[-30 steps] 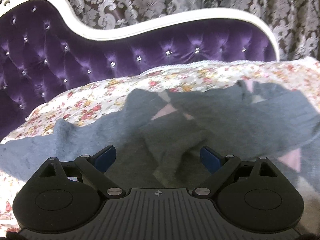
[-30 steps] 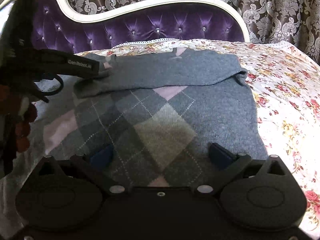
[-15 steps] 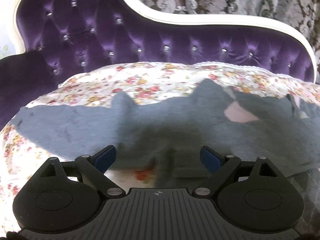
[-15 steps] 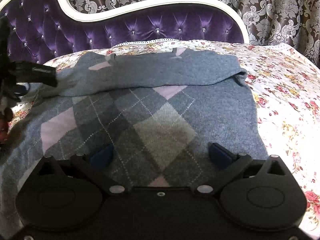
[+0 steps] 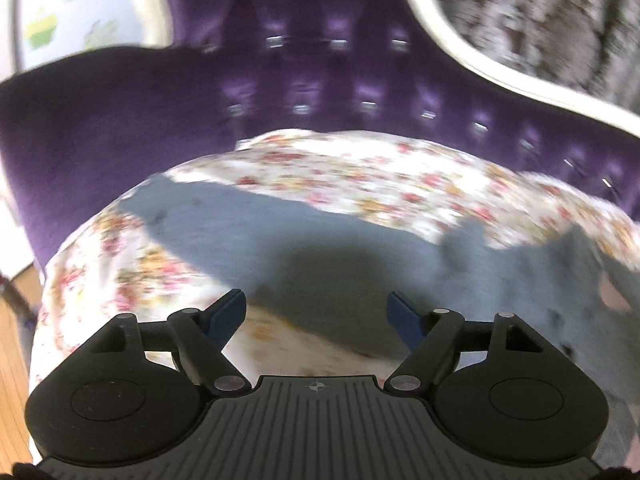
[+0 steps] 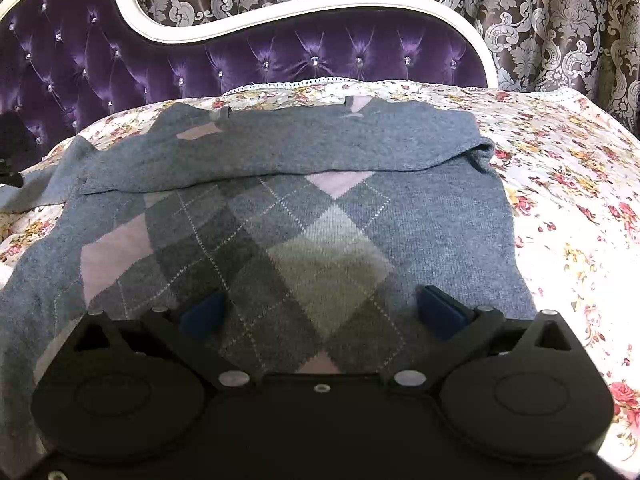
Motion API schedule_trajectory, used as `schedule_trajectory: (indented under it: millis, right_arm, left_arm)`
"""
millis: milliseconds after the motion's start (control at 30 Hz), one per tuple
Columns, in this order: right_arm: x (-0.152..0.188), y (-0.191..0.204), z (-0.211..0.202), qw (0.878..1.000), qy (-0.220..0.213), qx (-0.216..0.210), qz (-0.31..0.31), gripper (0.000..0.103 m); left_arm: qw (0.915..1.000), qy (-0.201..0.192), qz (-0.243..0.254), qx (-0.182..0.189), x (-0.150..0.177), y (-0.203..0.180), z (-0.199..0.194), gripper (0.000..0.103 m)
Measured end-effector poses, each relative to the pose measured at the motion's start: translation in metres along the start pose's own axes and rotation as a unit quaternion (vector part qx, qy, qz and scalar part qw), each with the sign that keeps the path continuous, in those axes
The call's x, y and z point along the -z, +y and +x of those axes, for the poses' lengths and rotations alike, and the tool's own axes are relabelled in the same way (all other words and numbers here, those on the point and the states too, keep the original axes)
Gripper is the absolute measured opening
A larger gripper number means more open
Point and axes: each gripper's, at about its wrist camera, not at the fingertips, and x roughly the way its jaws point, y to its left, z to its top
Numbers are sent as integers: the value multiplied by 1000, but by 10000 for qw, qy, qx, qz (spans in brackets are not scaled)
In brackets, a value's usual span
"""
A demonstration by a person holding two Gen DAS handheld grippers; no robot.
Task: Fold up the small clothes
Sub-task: 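Move the left tool down to the other sleeve cuff, then close the left tool on the sleeve cuff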
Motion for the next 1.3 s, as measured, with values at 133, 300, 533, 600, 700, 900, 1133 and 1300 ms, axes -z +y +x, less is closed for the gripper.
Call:
schedule_trajectory:
  millis: [133,300,533,600,700,900,1133,1300]
  right_arm:
    - [-2,2,0,10000,45,41,-48,103]
    - [-14,1,-9,9999,84,11,55,101]
    - [-15,11,-36,9980,-239,-442,380,102]
    - [-8,23,-38,9978,-310,-551,198,102]
    - [-1,38,-36,9975,-401,-534,-221,102]
    - [3,39,-24,9963,-110,-807,-272,102]
    - [8,41,-18,9966,-29,-774,-270,103]
    - [11,41,-19,9967,-56,-748,-309,103]
  left_arm:
    - [9995,-54,-283,-162,-8,31,10,77]
    - [9974,-115,-692,-170,-18,64,20,77]
    - [9924,-161,-1202,-216,-29,101,40,77]
    - [9907,-128,-1335,-231,-32,109,47,77]
    - [9883,-48,-1505,-230,-33,120,57,77]
    - [9908,-106,-1323,-271,-35,126,71,77]
    - [9890,-303,-1438,161,-44,134,84,8]
    - [9843,-646,-1630,189,-49,124,61,6]
